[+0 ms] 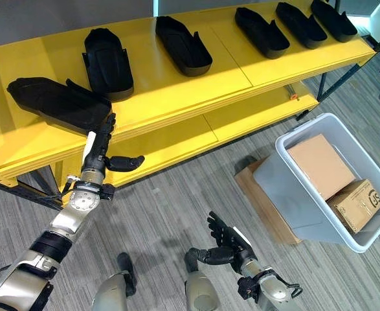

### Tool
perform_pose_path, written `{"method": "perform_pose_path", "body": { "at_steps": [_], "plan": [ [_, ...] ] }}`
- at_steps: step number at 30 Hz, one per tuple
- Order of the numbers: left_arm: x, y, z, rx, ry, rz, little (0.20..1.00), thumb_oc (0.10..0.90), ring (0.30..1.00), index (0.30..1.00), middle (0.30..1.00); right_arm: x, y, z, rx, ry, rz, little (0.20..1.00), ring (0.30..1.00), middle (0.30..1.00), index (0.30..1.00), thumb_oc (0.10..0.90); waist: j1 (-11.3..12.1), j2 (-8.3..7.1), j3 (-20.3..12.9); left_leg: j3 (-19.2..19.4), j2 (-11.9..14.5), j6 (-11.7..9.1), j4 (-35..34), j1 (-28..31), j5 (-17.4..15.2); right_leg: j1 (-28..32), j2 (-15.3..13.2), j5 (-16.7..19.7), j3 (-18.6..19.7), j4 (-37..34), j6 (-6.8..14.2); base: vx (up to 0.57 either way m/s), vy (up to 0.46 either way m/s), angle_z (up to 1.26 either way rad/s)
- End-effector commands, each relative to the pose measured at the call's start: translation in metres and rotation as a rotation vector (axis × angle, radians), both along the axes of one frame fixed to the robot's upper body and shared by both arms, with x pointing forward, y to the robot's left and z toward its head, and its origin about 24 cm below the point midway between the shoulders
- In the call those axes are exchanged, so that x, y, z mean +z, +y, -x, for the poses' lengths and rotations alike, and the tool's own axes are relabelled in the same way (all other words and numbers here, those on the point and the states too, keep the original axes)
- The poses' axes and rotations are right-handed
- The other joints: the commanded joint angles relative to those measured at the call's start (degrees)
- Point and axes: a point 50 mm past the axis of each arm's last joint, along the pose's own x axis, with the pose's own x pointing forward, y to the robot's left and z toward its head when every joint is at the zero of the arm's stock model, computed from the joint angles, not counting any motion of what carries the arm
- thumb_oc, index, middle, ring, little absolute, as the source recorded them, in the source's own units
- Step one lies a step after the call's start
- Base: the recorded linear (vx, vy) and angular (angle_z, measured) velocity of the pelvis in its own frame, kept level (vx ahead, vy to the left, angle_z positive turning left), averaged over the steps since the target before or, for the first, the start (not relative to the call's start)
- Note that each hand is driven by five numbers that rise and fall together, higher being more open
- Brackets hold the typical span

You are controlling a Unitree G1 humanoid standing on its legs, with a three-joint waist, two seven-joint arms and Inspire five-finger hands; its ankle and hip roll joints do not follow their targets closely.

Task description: Move parts from the plastic box to the shelf.

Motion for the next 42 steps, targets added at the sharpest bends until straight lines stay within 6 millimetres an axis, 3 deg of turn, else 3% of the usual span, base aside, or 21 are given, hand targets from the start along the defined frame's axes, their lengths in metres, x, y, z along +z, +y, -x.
{"method": "perform_pose_path", "body": {
  "at_steps": [1,13,25,42],
  "plan": [
    [0.061,0.005,-0.013,0.027,-0.249,-0.015,1.0,0.9,1.0,1.0,1.0,0.022,-0.013,-0.001,-0.01,-0.123,-0.015,1.0,1.0,1.0,1.0,0.9,0.2,0.29,-5.57,-5.44,6.01,-5.41,3.45,-6.51,2.15,4.06,-2.69,-4.03,0.18,0.34,-0.13,0.0,0.0,0.0],
    [0.073,0.037,-0.01,0.124,-0.266,-0.099,1.0,0.9,1.0,1.0,1.0,0.02,-0.016,0.003,-0.005,-0.11,-0.013,1.0,1.0,1.0,1.0,0.9,0.86,0.4,-5.63,-5.84,5.93,-5.54,3.63,-6.93,2.23,4.34,-2.73,-4.39,-0.42,0.59,0.02,0.0,0.0,0.0],
    [0.075,0.053,-0.007,0.159,-0.252,-0.206,1.0,0.9,1.0,1.0,1.0,0.019,-0.019,0.004,-0.011,-0.107,-0.013,1.0,1.0,1.0,1.0,0.9,1.74,0.65,-5.27,-6.59,5.73,-5.61,4.02,-7.23,2.34,5.0,-2.59,-5.21,-1.26,1.23,-0.12,0.01,-0.004,0.03],
    [0.08,0.109,0.011,0.305,-0.184,-0.459,1.0,0.9,1.0,1.0,1.0,0.019,-0.026,0.009,-0.028,-0.105,-0.011,1.0,1.0,1.0,1.0,0.9,3.34,1.09,-4.51,-7.51,5.27,-5.6,4.5,-7.77,2.51,5.94,-2.77,-6.15,-2.78,1.6,-0.05,0.01,-0.002,0.02]
  ]
}}
